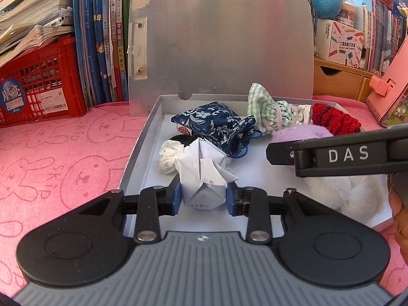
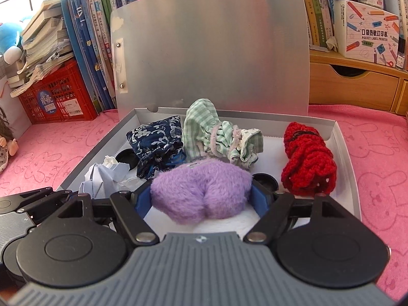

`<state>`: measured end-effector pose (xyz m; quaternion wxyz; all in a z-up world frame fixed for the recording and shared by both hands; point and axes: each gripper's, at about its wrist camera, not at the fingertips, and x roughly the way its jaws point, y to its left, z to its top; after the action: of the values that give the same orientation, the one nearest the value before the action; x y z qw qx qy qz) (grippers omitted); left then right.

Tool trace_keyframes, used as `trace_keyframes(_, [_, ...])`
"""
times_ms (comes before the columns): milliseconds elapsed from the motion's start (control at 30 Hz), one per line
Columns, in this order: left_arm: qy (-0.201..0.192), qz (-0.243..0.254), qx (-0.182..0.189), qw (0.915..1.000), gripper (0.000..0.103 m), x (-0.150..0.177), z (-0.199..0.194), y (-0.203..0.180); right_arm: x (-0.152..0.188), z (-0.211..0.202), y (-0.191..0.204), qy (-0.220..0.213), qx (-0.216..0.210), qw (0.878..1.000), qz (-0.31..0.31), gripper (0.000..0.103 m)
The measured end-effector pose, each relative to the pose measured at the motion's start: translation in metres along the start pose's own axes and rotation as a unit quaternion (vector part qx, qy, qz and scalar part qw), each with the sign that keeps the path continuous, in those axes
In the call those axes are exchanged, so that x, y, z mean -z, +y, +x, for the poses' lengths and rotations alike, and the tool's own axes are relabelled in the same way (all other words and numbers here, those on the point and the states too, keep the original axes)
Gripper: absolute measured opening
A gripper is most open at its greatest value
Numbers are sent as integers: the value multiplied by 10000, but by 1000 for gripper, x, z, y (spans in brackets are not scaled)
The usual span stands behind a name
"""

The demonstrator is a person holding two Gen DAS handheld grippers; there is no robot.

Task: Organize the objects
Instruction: 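Open both tools to drop the paper and purple plush into the box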

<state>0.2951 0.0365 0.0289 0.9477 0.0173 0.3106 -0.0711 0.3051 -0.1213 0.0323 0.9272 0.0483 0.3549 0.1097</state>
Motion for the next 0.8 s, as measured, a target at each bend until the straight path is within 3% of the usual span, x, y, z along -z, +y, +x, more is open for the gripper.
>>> trace_keyframes(300, [48,-34,86,9999,40,1,-3,-2,1,-6,-3,-44,-51,9999,121,86])
trace_keyframes(467, [96,-48,152,9998,61,1,-13,-7,-4,-18,-4,-91,-120,9997,205,87])
trace_keyframes(567, [6,138,100,9999,67,-2,-27,-14,-8,-30,-2,-170,-113,9997,153,87])
trace_keyframes(800, [-130,276,60,9995,73,-5,-64,-25,-4,-74,-5,-445,-159,9987,167,88])
